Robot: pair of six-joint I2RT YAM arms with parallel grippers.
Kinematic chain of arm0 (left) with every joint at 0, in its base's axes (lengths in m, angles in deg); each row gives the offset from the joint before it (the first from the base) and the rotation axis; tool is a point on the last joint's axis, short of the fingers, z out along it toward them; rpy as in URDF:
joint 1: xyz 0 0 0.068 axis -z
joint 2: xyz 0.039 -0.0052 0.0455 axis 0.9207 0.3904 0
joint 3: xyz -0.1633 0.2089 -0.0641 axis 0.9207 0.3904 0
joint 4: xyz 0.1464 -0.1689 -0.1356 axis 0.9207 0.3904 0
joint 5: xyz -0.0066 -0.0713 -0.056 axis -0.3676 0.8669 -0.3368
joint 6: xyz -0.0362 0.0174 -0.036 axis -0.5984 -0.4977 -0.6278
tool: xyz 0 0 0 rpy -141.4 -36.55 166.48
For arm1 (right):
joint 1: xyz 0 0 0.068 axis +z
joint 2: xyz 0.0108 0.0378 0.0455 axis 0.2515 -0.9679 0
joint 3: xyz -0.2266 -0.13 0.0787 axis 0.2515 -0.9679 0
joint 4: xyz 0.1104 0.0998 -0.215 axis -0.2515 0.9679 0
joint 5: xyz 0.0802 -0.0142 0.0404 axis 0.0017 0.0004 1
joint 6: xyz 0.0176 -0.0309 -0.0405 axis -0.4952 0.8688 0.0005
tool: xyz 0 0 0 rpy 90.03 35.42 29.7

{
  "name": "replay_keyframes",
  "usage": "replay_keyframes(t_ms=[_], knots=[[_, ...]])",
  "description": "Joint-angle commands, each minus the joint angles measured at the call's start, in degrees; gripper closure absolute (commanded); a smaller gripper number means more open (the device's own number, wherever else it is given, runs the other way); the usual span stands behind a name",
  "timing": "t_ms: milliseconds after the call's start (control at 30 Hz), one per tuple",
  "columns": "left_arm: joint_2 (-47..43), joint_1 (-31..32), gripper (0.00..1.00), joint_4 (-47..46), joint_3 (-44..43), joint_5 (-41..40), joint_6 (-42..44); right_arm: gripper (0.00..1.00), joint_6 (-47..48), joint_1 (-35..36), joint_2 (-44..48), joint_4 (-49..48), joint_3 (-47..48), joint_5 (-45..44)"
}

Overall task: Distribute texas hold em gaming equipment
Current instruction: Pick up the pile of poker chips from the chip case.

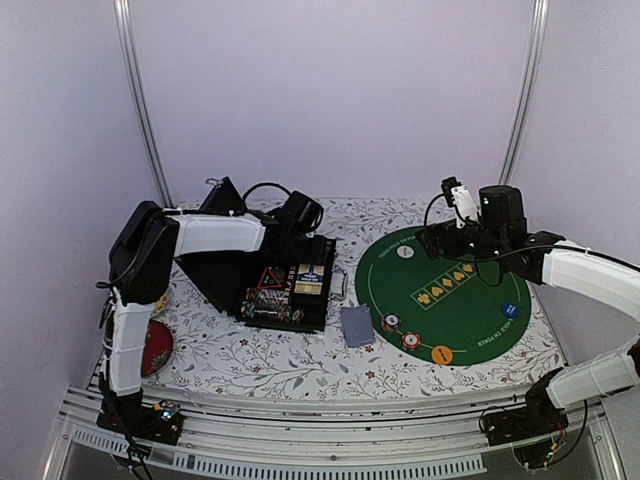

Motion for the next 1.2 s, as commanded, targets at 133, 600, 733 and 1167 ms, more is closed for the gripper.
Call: replay_keyframes(t_ms=[133,600,733,1167], knots=[[3.80,0.14,0.48,3.35,-5.58,-4.69,0.52,0.03,0.69,0.05,-1.45,-0.11,0.17,0.26],[7.05,0.34,0.54,1.61,-6.08,-1.37,1.44,0.03,1.98,0.06,-0.79,0.14,0.33,2.26],[7.45,1.14,0.54,0.08,-6.27,-0.67,3.20,0.03,1.98,0.05,-0.94,0.05,0.31,2.43],[8.62,1.23,0.51,1.54,-7.85,-4.89,5.63,0.02,3.77,0.05,-1.75,0.26,0.73,4.71]])
